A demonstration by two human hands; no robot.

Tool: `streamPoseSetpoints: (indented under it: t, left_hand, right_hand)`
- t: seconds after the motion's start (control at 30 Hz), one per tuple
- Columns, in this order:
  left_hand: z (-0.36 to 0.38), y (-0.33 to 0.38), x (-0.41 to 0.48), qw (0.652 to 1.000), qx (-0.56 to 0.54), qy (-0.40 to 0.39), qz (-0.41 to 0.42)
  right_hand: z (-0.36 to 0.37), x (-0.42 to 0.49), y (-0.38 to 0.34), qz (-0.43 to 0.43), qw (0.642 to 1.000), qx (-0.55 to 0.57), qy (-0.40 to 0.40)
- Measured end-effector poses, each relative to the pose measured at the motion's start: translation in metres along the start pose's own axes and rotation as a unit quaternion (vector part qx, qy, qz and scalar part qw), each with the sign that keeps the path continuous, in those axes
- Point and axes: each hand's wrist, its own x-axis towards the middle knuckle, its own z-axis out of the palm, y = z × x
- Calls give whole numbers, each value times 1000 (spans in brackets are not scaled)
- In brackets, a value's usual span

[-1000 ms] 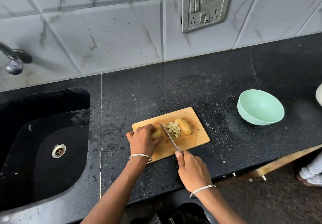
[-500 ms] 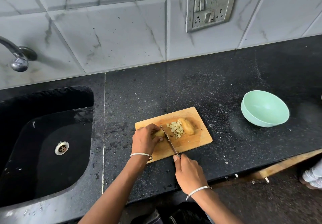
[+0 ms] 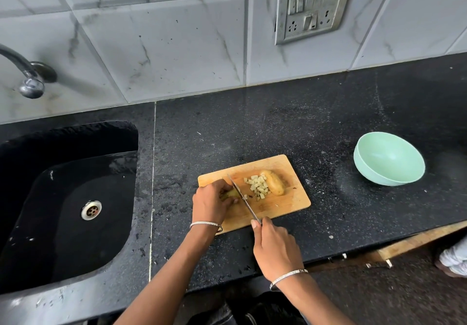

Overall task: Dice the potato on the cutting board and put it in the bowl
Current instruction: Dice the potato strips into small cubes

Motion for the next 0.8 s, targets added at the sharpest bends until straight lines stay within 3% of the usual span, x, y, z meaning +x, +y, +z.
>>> streamPoseSetpoints:
  t: [0.13, 0.43, 0.8]
  left_hand:
    - [0, -1, 2, 1000, -1, -4, -3]
    - [1, -1, 2, 1000, 7, -1, 1]
    - [-3, 0, -1, 1000, 8, 1, 11]
  right_hand:
    - [-1, 1, -4, -1, 999, -39, 3]
    - [5, 27, -17, 30, 998, 1, -52]
    - [10, 17, -7, 29, 999, -18, -37]
